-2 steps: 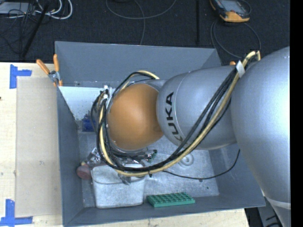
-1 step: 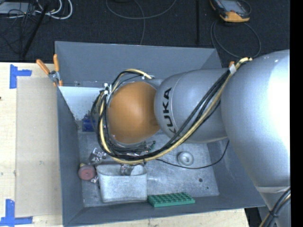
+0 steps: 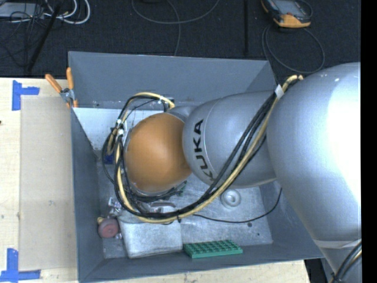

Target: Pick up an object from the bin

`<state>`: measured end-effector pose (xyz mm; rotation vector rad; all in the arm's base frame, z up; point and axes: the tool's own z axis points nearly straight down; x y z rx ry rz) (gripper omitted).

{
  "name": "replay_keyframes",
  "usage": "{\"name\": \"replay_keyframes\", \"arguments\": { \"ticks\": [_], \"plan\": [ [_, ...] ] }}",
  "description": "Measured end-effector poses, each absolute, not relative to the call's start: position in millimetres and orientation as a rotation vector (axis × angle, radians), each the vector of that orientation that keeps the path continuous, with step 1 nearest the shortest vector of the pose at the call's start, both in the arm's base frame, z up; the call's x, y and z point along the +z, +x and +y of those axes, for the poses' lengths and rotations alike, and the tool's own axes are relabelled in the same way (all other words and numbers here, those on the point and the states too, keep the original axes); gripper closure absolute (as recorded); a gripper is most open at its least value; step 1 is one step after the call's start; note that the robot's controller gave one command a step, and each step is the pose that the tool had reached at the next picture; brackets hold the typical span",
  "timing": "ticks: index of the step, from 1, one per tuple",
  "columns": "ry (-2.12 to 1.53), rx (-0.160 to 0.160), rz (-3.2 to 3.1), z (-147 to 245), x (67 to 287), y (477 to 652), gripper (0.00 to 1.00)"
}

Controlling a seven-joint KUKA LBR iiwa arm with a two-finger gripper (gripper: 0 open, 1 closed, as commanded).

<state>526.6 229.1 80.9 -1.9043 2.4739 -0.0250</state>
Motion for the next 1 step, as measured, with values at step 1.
{"name": "replay_keyframes", "arguments": {
  "ticks": [1],
  "plan": [
    [-2.228, -0.028, 2.187, 237.1, 84.7, 511.8, 0.0]
  ]
}}
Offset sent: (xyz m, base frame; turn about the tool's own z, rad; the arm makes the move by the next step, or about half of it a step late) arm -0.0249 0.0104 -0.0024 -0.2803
